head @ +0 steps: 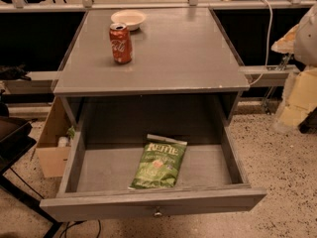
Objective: Pick green jalapeno chip bag from top drawer and place on counter
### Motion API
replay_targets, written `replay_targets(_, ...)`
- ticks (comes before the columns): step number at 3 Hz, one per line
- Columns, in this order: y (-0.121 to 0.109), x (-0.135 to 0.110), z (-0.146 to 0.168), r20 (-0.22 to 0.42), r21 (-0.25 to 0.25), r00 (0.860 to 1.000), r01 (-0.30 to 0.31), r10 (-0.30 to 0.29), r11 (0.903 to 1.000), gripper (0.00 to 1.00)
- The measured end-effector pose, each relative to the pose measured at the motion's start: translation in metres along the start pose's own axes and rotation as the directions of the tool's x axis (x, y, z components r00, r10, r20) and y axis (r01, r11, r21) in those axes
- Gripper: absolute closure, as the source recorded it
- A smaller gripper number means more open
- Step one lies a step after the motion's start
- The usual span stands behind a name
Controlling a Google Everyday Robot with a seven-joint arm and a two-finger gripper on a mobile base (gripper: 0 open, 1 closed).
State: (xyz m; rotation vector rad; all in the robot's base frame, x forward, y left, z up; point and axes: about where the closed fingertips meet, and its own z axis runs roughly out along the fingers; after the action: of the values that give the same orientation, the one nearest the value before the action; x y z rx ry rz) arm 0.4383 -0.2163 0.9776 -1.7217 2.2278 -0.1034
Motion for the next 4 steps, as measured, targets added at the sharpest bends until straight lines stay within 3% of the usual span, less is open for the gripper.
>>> replay_targets(1, 0.0, 0.0, 0.0, 0.0, 0.0, 1.0, 0.0, 0.0, 1.0, 0.0)
replay_targets(2, 0.0, 0.004, 0.025, -0.01, -0.015, 1.0, -0.015, 0.015, 0.9998, 0.0)
replay_targets(3, 0.011, 0.015, 0.118, -0.097, -0.05, 0.992, -0.081, 0.075, 0.9955, 0.0)
replay_targets(4, 0.026, 0.021, 0.203, -0.156, -0.119, 0.981, -0.137, 0.118, 0.9834, 0.0)
